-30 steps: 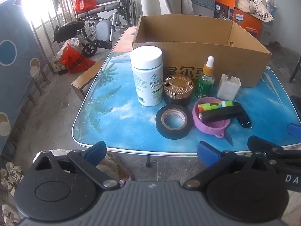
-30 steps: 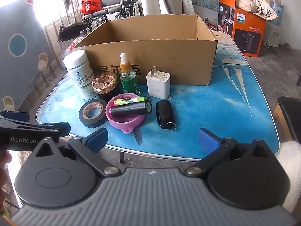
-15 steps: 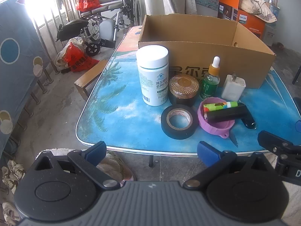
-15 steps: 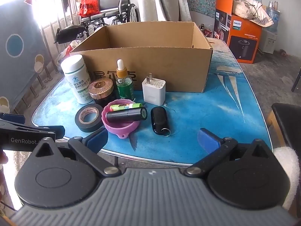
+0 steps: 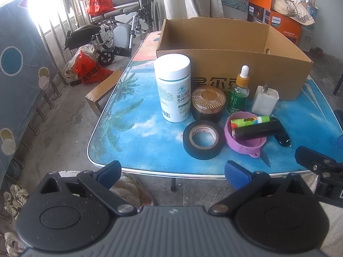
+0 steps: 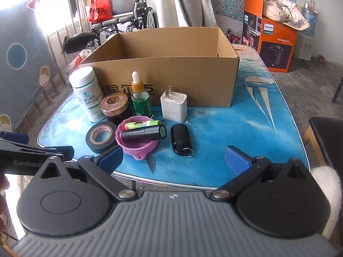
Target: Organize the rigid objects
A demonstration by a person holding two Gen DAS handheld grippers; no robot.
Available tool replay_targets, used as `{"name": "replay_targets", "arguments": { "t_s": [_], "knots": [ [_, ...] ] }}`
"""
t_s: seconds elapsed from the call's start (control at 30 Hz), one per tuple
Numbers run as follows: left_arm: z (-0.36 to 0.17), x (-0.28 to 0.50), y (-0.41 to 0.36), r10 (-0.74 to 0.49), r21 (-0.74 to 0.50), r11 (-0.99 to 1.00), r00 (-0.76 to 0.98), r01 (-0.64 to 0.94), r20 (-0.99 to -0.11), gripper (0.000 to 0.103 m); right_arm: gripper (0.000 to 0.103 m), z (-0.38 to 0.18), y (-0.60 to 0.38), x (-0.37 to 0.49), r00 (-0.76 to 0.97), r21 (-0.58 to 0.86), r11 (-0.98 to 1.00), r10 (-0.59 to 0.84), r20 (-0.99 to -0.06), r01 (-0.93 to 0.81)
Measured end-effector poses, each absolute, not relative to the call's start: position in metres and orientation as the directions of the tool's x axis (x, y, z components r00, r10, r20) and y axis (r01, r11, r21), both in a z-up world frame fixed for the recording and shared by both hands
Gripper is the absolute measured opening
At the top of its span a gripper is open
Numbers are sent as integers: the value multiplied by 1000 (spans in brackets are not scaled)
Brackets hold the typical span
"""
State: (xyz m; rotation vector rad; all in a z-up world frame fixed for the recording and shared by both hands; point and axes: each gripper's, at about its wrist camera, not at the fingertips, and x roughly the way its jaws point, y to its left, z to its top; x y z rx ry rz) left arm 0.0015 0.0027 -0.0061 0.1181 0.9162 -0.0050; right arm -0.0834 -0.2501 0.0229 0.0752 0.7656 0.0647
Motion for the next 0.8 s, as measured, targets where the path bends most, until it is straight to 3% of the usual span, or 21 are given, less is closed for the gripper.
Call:
{"name": "replay_targets", "arguments": {
  "t_s": [0.8],
  "knots": [
    [-4,2,0,45,106,992,612,63,-789,103,102,22,-253,-81,722,109,994,96,-686,-28]
  ]
}}
